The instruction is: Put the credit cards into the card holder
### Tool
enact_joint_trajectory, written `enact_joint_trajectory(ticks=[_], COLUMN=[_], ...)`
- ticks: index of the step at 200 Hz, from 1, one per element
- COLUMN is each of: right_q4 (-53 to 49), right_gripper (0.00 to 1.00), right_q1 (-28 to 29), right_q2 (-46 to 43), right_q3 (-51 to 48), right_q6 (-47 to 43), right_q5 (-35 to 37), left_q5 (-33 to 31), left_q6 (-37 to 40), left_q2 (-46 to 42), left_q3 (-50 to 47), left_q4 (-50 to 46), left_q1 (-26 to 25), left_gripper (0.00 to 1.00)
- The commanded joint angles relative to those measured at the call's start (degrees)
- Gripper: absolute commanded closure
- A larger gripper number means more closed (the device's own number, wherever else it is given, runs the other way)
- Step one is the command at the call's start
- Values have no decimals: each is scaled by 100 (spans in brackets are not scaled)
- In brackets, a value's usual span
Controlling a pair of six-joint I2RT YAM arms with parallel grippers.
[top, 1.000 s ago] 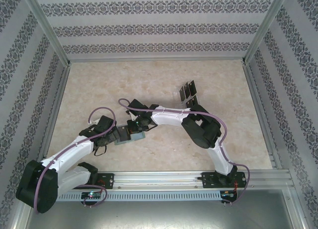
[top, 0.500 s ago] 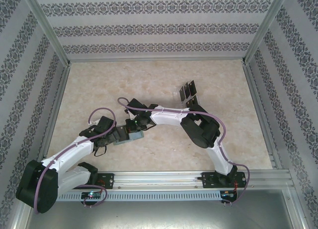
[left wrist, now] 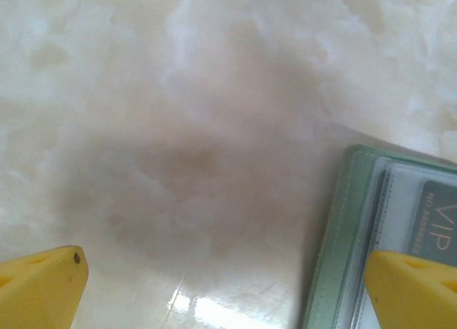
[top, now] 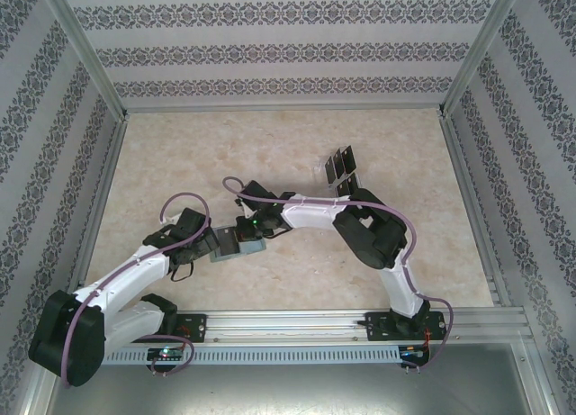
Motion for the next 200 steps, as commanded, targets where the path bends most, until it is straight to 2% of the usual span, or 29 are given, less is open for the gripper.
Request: enact_joint_trajectory(ticks=[1, 58, 123, 153, 200], right_q4=[-105, -60, -17, -14, -18], right_gripper=[99, 100, 100, 100, 100], right_q1=[-137, -403, -491, -494, -503], right_q2=[-161, -546, -717, -701, -691], right_q3=[-351, -1118, -1361, -1313, -1270], right_q6=[48, 5, -75, -75, -93], right_q5=[205, 401, 385, 351, 334], left_q5=[-53, 174, 569, 377, 57], left_q6=[144, 501, 1039, 1093, 1012], left_q2=[63, 352, 1346, 1700, 1739], left_q3=[201, 420, 1005, 1251, 1259], left_q4=[-98, 123, 623, 508, 355], left_q1=[-10, -25, -227, -316, -335], left_gripper=[0, 0, 0, 0, 0])
